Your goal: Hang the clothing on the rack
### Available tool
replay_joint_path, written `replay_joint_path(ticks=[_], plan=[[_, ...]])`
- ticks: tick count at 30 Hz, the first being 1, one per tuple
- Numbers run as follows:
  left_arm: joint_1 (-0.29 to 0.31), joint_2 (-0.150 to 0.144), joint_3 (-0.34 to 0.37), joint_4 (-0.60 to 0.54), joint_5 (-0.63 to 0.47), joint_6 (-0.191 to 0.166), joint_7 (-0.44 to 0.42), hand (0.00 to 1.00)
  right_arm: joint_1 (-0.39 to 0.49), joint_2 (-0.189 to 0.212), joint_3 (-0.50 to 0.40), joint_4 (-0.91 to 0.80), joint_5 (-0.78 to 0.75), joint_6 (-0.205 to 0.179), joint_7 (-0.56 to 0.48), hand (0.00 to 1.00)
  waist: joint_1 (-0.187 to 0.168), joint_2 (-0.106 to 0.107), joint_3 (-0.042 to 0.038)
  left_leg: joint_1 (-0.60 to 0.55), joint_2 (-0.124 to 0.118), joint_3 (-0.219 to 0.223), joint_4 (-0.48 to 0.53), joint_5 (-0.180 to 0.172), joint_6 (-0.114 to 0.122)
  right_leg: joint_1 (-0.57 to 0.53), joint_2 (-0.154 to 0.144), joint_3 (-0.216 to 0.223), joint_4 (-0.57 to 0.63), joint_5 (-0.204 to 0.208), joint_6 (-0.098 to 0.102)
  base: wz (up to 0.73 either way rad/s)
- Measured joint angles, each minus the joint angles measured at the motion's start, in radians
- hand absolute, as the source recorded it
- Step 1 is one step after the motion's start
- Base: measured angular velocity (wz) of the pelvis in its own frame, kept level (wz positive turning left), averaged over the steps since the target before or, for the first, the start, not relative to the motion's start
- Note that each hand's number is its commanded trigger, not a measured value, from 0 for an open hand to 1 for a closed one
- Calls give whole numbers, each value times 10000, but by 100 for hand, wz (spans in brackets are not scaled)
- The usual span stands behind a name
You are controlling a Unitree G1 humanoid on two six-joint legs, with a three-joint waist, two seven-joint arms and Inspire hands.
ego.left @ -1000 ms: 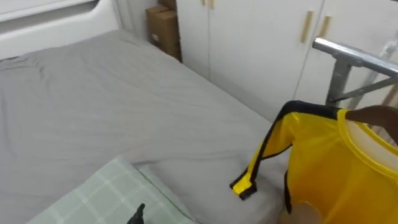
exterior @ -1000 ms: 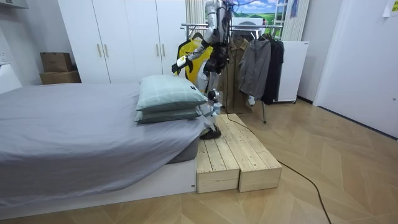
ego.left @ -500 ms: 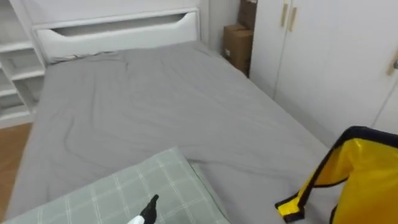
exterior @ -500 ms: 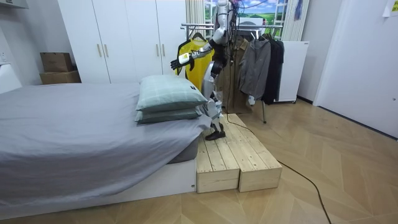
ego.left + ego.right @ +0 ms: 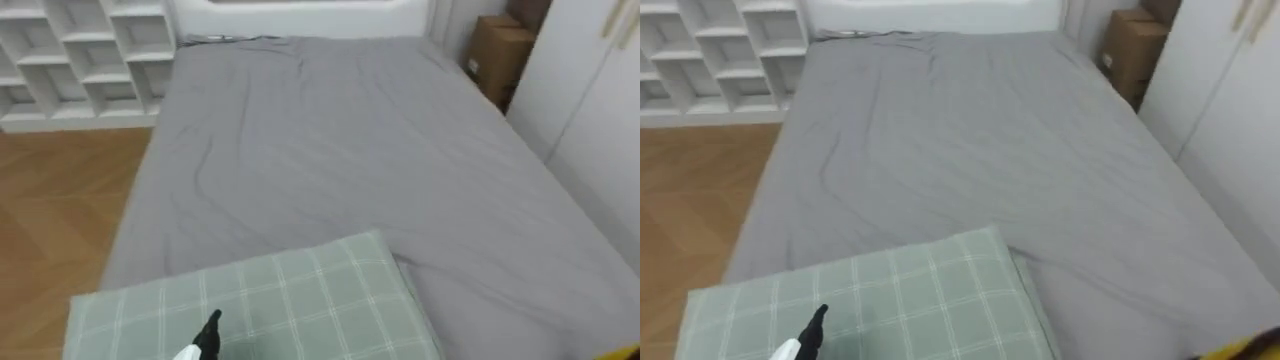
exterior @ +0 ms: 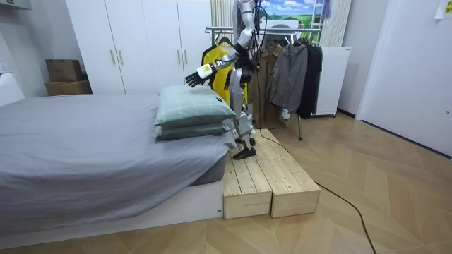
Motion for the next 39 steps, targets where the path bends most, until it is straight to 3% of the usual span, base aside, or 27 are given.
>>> replay_joint_path(ticks=[1, 2, 3, 5, 8, 13, 16, 20, 24, 31, 33, 39], plan=[[7, 9, 5, -1, -4, 4, 0, 0, -22, 55, -9, 9, 27, -27, -17, 0, 58, 7, 11, -1, -10, -307, 5, 0, 0, 28, 153, 280, -289, -21, -15, 35], [7, 124, 11, -1, -1, 6, 1, 0, -84, 134, 0, -27, 200, -96, -33, 0, 165, -27, 27, -52, -68, -786, 24, -1, -10, 7, 543, 902, -1252, 211, -116, 49], [29, 212, 41, 6, 8, 41, -12, 0, -81, 130, 0, -60, 313, -183, -105, 0, 124, -23, -27, -154, -111, -1006, 38, -23, -54, 94, 679, 1037, -1564, 449, 63, 50], [37, 173, 42, -14, 8, 27, -14, 0, -158, 122, 47, -58, 415, -207, -210, 0, 219, 78, -29, -152, -185, -987, -156, 41, -148, 143, 728, 981, -1516, 502, 70, 37], [172, 179, 74, -13, -24, 22, 24, 0, -90, 178, 250, -125, 577, -328, -111, 0, 257, 54, -22, 92, -262, -1039, -741, 302, -190, 224, 728, 999, -1562, 502, 70, 17], [114, 172, 78, 4, -49, -4, 215, 0, 131, 258, 250, -112, 735, -438, 130, 0, 204, -134, -89, 98, -364, -1267, -810, 349, -200, 396, 744, 1093, -1882, 501, 71, 10], [139, 170, 48, 4, -59, -3, 373, 0, 219, 243, 253, -92, 1040, -531, 267, 0, 164, -165, -74, 251, -370, -1277, -873, 349, -200, 518, 764, 1437, -1899, 500, 71, 0], [201, 170, 55, 3, -205, -1, 627, 0, 514, 208, 249, -86, 1099, -528, 331, 0, 165, -179, -71, 578, -412, -1253, -1010, 351, -203, 816, 768, 1726, -2044, 489, 88, -2], [322, 190, 56, 2, -195, 4, 823, 0, 523, 180, 212, -86, 1098, -505, 444, 0, -50, -146, -69, 577, -413, -1264, -979, 352, -206, 849, 769, 1742, -2043, 486, 93, -1], [458, 193, 43, 13, -296, 5, 828, 0, 531, 162, 225, -90, 1822, -399, 924, 0, -94, -133, -63, 575, -410, -1257, -899, 350, -213, 935, 778, 1828, -2036, 483, 96, 0], [475, 186, 69, 95, -771, 2, 853, 0, 534, 158, 232, -94, 2163, -391, 1164, 0, -58, -126, -62, 566, -409, -1272, -945, 350, -214, 938, 786, 1829, -2036, 483, 96, 0], [613, 137, 1349, 1169, -1962, -274, 1367, 0, 686, 125, -180, -87, 2237, -402, 1433, 0, 77, 13, -86, 698, -404, -1309, -1007, 353, -221, 972, 804, 1848, -2028, 482, 94, -2]])
